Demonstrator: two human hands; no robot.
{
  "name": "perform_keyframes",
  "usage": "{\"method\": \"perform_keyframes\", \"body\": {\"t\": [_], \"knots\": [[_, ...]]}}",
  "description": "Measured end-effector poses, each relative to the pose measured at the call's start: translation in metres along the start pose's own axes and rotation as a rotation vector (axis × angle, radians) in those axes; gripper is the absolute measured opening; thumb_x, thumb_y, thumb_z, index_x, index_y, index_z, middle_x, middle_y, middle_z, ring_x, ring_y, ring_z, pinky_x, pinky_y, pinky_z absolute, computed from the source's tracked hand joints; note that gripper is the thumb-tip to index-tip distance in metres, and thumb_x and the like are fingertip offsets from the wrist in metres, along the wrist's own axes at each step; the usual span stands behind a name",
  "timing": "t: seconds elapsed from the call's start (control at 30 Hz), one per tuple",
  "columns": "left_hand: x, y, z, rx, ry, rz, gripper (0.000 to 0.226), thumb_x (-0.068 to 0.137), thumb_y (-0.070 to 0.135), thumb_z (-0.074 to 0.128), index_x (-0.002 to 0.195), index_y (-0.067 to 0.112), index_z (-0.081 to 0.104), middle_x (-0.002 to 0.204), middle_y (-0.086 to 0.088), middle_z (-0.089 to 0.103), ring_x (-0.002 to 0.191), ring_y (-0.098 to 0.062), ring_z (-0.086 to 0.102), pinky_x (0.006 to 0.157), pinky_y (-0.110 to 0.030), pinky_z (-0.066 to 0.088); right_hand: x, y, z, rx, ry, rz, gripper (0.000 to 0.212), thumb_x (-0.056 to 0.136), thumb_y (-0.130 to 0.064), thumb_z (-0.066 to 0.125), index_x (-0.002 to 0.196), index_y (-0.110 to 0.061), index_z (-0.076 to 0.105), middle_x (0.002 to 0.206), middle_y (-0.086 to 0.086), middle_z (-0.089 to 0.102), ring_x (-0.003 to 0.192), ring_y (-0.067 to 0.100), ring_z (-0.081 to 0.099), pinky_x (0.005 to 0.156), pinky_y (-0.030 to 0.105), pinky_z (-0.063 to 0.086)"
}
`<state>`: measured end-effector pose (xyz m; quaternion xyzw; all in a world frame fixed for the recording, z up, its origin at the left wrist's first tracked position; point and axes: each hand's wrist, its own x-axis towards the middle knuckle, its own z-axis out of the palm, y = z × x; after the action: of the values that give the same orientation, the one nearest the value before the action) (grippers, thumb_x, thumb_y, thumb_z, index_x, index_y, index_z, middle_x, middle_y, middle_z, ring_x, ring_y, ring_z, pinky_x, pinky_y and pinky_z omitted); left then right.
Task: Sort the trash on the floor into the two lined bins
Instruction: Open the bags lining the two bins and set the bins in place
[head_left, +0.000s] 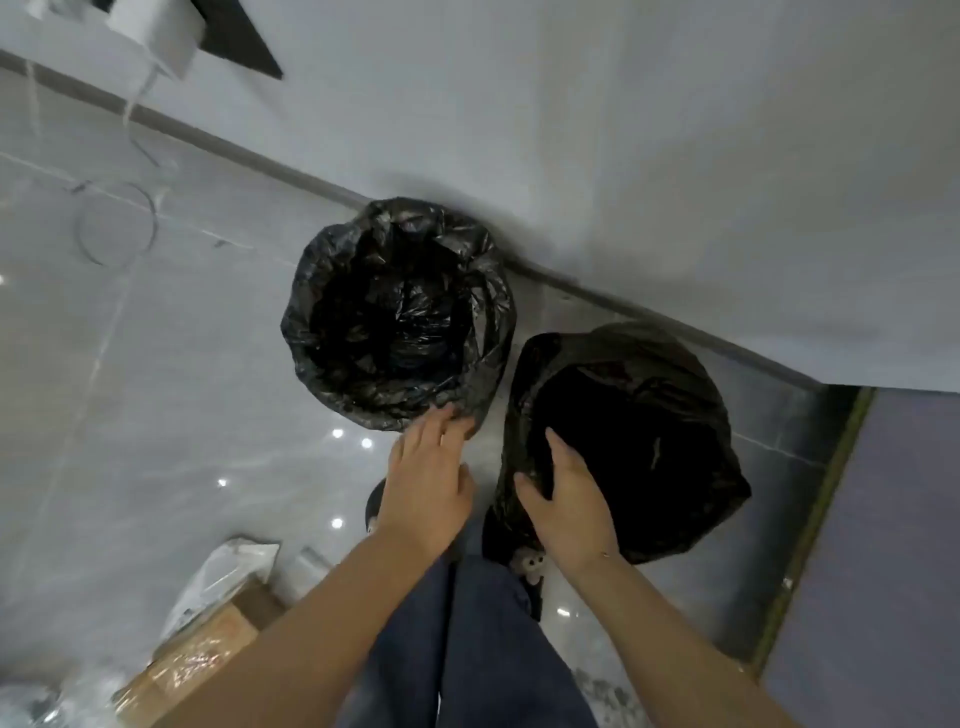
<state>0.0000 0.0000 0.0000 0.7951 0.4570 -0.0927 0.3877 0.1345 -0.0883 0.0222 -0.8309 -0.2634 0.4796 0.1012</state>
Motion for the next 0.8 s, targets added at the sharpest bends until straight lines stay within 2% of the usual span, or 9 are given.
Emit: {"method": "perform_keyframes", "body": {"t": [0.07, 0.17, 0.27, 0.33, 0.4, 0.47, 0.5, 0.63, 0.8], "knots": [[0.02, -0.013, 0.017, 0.055, 0.087, 0.007, 0.065, 0.083, 0.005, 0.058, 0.144, 0.013, 0.037, 0.152, -0.008, 0.033, 0.143, -0.026, 0.027, 0.117, -0.044, 0.023, 0.02, 0.006, 0.015, -0.143, 0.03, -0.058, 0.066, 0.095, -0.035, 0.05, 0.15, -0.014, 0.02, 0.151, 0.004, 0.031, 0.136, 0.019, 0.033, 0.11, 0.029, 0.034], [0.048, -0.03, 0.034, 0.141, 0.07, -0.025, 0.073, 0.087, 0.012, 0.056, 0.151, 0.017, 0.022, 0.156, -0.003, 0.027, 0.146, -0.02, 0.018, 0.12, -0.045, 0.011, 0.043, 0.007, 0.033, -0.31, 0.031, -0.055, 0.055, 0.095, -0.035, 0.046, 0.141, -0.008, 0.031, 0.14, 0.01, 0.042, 0.124, 0.023, 0.045, 0.101, 0.032, 0.043], [0.064, -0.048, 0.05, 0.288, 0.03, -0.035, 0.068, 0.089, 0.022, 0.056, 0.15, 0.02, 0.025, 0.141, -0.003, 0.046, 0.133, -0.022, 0.039, 0.113, -0.039, 0.021, 0.054, 0.008, 0.044, -0.358, 0.078, -0.012, 0.045, 0.096, -0.03, 0.047, 0.134, -0.007, 0.039, 0.126, 0.012, 0.055, 0.108, 0.024, 0.059, 0.088, 0.031, 0.05], [0.071, -0.058, 0.054, 0.296, -0.002, -0.042, 0.062, 0.087, 0.019, 0.059, 0.145, 0.02, 0.038, 0.124, -0.006, 0.059, 0.114, -0.03, 0.055, 0.098, -0.039, 0.039, 0.055, 0.006, 0.044, -0.395, 0.115, -0.01, 0.033, 0.097, -0.027, 0.046, 0.123, -0.007, 0.046, 0.11, 0.013, 0.062, 0.095, 0.025, 0.064, 0.078, 0.032, 0.053], [0.069, -0.06, 0.05, 0.308, 0.055, 0.023, 0.053, 0.074, 0.007, 0.071, 0.125, 0.016, 0.062, 0.098, -0.008, 0.069, 0.086, -0.032, 0.066, 0.072, -0.034, 0.05, 0.048, 0.004, 0.038, -0.412, 0.168, -0.01, 0.026, 0.097, -0.023, 0.046, 0.117, -0.006, 0.048, 0.1, 0.015, 0.065, 0.087, 0.028, 0.065, 0.071, 0.033, 0.052], [0.059, -0.054, 0.036, 0.362, 0.14, 0.083, 0.045, 0.055, -0.001, 0.081, 0.096, 0.016, 0.073, 0.07, -0.002, 0.068, 0.056, -0.026, 0.063, 0.049, -0.024, 0.044, 0.034, 0.001, 0.024, -0.377, 0.221, 0.008, 0.026, 0.097, -0.018, 0.046, 0.119, -0.005, 0.049, 0.094, 0.015, 0.066, 0.082, 0.03, 0.066, 0.066, 0.034, 0.05], [0.052, -0.05, 0.025, 0.377, 0.178, 0.092, 0.043, 0.051, -0.002, 0.082, 0.089, 0.016, 0.073, 0.064, 0.001, 0.066, 0.049, -0.023, 0.059, 0.044, -0.022, 0.039, 0.026, 0.0, 0.015, -0.363, 0.25, 0.01, 0.027, 0.097, -0.017, 0.046, 0.12, -0.005, 0.049, 0.09, 0.014, 0.066, 0.078, 0.031, 0.065, 0.062, 0.033, 0.049], [0.017, -0.022, -0.026, 0.327, 0.238, 0.034, 0.047, 0.052, -0.003, 0.081, 0.094, 0.017, 0.074, 0.065, 0.002, 0.067, 0.047, -0.02, 0.059, 0.04, -0.021, 0.036, -0.019, -0.005, -0.017, -0.404, 0.312, -0.101, 0.017, 0.088, -0.007, 0.062, 0.103, -0.002, 0.059, 0.055, 0.004, 0.049, 0.043, 0.018, 0.046, 0.037, 0.021, 0.026], [-0.052, 0.012, -0.101, 0.167, 0.198, -0.105, 0.044, 0.073, 0.005, 0.07, 0.113, 0.022, 0.067, 0.089, 0.0, 0.072, 0.067, -0.029, 0.066, 0.048, -0.033, 0.051, -0.101, -0.035, -0.063, -0.523, 0.196, -0.17, 0.032, 0.074, -0.001, 0.073, 0.103, -0.006, 0.063, 0.062, 0.003, 0.06, 0.042, 0.018, 0.053, 0.035, 0.027, 0.036]]}}
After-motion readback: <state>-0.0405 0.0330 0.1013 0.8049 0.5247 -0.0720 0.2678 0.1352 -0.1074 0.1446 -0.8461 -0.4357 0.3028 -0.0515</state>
